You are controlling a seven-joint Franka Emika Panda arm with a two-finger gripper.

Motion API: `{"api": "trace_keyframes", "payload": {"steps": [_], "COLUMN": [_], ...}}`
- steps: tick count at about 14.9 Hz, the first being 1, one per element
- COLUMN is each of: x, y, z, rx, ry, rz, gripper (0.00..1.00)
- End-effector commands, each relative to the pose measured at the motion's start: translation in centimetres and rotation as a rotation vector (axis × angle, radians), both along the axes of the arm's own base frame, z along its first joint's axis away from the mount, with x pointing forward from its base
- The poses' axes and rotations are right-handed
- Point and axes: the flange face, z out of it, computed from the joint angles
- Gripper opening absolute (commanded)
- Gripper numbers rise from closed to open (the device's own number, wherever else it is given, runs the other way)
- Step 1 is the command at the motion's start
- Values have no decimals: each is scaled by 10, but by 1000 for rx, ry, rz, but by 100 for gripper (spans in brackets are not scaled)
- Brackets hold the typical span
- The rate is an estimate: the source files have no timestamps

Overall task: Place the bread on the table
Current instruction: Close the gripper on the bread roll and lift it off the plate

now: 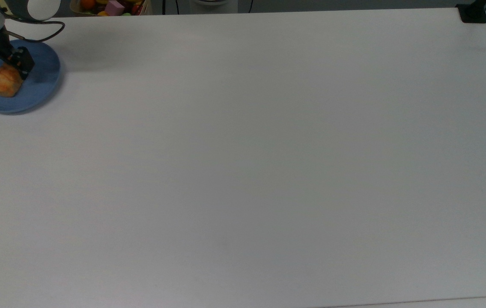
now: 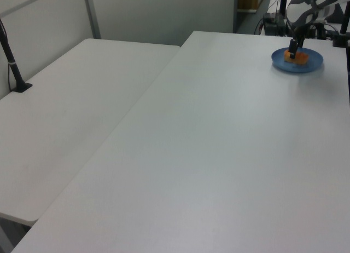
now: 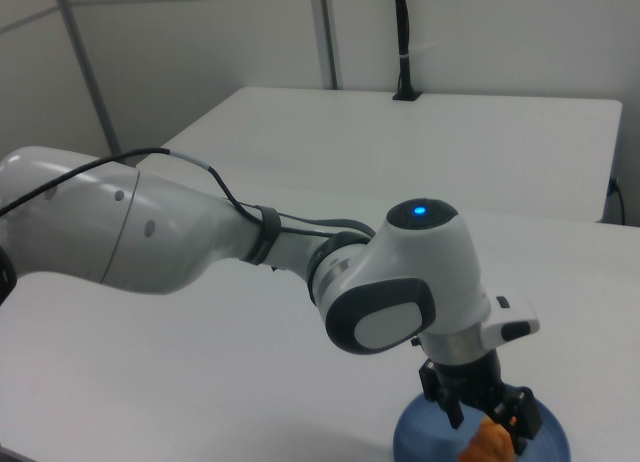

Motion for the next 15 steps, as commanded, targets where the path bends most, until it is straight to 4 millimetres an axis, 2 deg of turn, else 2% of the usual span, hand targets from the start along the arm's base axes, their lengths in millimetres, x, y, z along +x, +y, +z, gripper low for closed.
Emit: {"api": "trace_keyframes", "payload": {"steps": [1, 3, 7, 9, 12, 14, 15], "x": [-3, -3, -4, -4, -5, -5, -6], "y": [2, 2, 2, 2, 2, 2, 0], "z": [-8, -11, -13, -13, -14, -14, -13], "rx": [0, 0, 0, 0, 0, 0, -1], "ry": [-18, -10, -7, -3, 3, 7, 7], "rz": [16, 22, 20, 40, 55, 72, 78], "gripper": [93, 89, 58, 37, 16, 8, 6]}}
